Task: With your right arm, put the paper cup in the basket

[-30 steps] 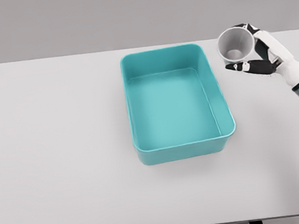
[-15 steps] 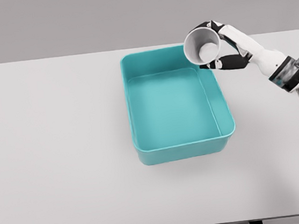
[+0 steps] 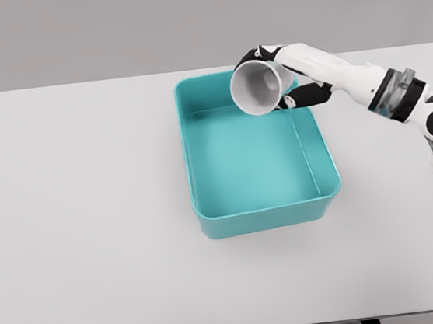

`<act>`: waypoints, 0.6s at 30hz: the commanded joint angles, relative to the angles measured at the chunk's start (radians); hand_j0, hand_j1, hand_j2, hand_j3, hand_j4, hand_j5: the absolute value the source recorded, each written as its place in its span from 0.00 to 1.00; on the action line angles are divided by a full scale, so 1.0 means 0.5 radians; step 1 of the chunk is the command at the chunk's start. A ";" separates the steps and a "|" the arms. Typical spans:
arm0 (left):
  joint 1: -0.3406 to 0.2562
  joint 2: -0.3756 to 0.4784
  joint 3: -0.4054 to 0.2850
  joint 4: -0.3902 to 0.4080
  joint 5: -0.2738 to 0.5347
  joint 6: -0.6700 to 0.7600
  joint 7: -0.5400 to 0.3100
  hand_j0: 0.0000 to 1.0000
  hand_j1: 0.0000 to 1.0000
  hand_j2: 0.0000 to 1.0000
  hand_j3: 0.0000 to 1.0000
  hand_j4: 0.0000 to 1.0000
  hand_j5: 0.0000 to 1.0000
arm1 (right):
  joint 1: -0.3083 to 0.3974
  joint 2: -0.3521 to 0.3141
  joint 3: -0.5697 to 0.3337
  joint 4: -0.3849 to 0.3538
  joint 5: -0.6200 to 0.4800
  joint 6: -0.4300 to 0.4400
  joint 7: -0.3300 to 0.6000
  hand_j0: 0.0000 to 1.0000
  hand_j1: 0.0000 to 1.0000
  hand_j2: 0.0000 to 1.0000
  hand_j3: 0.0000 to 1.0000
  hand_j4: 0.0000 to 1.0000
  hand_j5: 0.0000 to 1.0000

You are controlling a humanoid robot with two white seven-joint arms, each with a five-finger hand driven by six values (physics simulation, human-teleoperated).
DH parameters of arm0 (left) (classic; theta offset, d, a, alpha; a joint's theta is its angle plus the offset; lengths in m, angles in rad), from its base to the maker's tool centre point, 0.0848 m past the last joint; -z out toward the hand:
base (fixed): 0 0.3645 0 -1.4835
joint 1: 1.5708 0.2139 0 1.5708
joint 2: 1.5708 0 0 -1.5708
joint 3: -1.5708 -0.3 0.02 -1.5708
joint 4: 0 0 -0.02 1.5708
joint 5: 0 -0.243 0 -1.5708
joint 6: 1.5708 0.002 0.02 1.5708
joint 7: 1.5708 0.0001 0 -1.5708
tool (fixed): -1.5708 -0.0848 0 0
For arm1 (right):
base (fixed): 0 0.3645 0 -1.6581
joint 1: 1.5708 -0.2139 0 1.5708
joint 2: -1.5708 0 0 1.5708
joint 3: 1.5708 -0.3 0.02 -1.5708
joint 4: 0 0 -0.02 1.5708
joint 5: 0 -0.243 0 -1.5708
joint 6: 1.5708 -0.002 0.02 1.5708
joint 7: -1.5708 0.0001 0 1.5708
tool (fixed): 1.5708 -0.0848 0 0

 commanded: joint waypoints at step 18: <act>0.000 0.000 0.000 0.000 0.000 0.000 0.001 1.00 1.00 1.00 1.00 1.00 1.00 | -0.212 -0.290 0.675 -0.004 0.063 0.011 -0.001 0.52 0.52 0.52 0.52 0.52 0.52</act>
